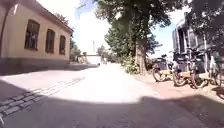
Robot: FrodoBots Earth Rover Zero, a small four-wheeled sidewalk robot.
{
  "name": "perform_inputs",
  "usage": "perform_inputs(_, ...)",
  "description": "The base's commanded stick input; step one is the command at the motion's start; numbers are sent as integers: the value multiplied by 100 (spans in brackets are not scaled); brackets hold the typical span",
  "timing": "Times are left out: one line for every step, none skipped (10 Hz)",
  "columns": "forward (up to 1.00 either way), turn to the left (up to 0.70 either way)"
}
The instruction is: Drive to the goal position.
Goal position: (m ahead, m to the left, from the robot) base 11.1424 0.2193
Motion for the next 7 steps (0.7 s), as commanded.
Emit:
perform_inputs(85, 1)
perform_inputs(85, 1)
perform_inputs(85, 1)
perform_inputs(85, 1)
perform_inputs(85, 1)
perform_inputs(85, 1)
perform_inputs(85, 1)
